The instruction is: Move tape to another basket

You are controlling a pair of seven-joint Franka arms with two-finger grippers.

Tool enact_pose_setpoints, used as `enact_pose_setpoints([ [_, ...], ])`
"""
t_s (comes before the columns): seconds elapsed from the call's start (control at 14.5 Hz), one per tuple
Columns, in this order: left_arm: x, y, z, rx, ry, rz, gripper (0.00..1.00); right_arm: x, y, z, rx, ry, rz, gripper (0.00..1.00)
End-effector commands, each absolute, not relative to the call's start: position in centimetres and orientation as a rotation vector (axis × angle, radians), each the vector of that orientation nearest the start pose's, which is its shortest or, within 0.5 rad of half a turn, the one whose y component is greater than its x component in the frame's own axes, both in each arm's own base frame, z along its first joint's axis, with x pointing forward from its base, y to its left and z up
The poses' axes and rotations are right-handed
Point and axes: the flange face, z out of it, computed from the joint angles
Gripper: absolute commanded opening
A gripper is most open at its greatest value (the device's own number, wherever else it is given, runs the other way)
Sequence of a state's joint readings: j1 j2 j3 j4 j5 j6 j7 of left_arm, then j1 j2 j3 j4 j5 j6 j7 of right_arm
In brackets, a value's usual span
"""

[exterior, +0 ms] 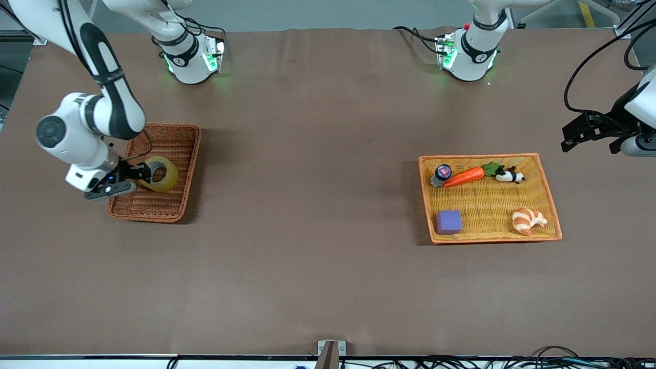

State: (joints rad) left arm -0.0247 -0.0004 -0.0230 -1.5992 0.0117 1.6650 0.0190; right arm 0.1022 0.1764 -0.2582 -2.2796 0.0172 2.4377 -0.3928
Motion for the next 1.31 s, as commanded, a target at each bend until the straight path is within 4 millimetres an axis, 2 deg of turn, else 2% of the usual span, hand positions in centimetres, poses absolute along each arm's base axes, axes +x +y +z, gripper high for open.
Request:
enact_pose_setpoints([
  [0.0, 56.1, -2.6, 62.4, -3.138, 0.094, -0.116, 1.00, 55.0, -8.5, 36.5, -3.145, -0.151, -0.054, 1.00],
  [0.28, 56.1, -2.6, 62.4, -3.141, 0.094, -0.116, 1.00, 58.0, -9.3, 46.4, -3.168, -0.101, -0.181, 1.00],
  [0.34, 56.1, -2.6, 62.4, -3.141, 0.094, -0.116, 1.00, 58.5, -10.0, 48.9, -3.177, -0.090, -0.198, 1.00],
  [0.55, 56.1, -2.6, 62.8, -3.140, 0.096, -0.128, 1.00, 59.1, -9.7, 55.4, -3.176, -0.015, -0.192, 1.00],
  [0.69, 56.3, -2.5, 62.6, -3.140, 0.094, -0.125, 1.00, 58.5, -7.4, 58.3, -3.160, 0.130, -0.106, 1.00],
  [0.83, 56.5, -2.5, 62.7, -3.140, 0.094, -0.128, 1.00, 57.5, -5.1, 61.1, -3.147, 0.202, -0.027, 1.00],
  [0.97, 56.5, -2.5, 62.8, -3.140, 0.099, -0.133, 1.00, 56.2, -4.0, 64.2, -3.139, 0.217, 0.043, 1.00],
  [1.1, 56.5, -2.6, 62.8, -3.140, 0.099, -0.130, 1.00, 55.8, -3.6, 67.1, -3.128, 0.242, 0.000, 1.00],
  [1.24, 56.5, -2.6, 62.9, -3.140, 0.096, -0.133, 1.00, 55.9, -3.9, 67.1, -3.134, 0.236, 0.016, 1.00],
])
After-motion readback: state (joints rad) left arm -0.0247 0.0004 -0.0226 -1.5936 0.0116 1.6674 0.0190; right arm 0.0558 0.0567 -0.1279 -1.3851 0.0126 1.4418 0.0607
